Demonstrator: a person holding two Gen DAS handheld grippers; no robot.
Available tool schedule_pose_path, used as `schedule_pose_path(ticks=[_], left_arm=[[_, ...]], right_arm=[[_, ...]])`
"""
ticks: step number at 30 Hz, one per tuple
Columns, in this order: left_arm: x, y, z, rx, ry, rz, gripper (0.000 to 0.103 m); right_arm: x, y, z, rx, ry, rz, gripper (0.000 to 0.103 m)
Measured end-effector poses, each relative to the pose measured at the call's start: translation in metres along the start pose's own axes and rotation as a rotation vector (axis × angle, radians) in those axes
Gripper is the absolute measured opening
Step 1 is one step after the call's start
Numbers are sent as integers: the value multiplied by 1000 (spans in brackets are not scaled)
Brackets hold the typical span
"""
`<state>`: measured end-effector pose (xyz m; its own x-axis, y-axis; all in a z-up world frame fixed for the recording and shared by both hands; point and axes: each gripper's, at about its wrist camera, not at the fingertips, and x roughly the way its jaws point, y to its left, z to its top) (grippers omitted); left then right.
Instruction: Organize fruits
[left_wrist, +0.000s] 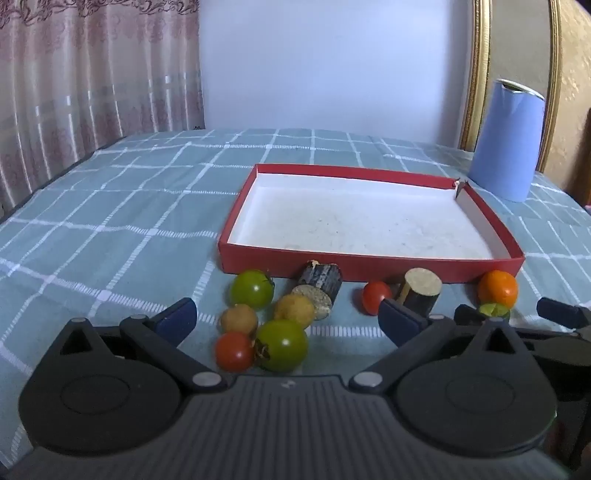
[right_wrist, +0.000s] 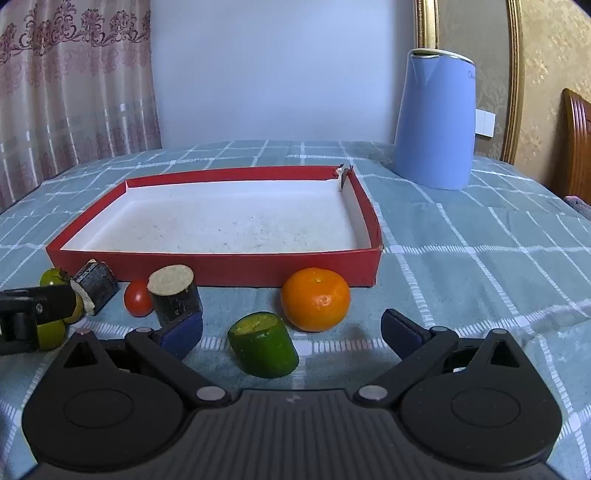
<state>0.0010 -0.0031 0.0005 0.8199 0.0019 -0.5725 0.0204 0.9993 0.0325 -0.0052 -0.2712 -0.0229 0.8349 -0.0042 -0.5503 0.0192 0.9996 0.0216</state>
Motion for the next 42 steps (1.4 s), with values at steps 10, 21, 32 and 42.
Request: schedule_pose_path(ticks=[10,21,32,42], left_arm=[[4,6,-4,-33,-6,-24,103],[8,8,-7,-31,-7,-28,103],[15,9,-9,-35,8,-39,103],[18,9,-10,-34,3,-33,103]], right_arm=[[2,-2,-1,29,14,3,103],[1,-6,0,43,5,11,103],[-2,-3,-1,29,-12,-1,103],[-3,-3,-2,30,-15,-2,103]])
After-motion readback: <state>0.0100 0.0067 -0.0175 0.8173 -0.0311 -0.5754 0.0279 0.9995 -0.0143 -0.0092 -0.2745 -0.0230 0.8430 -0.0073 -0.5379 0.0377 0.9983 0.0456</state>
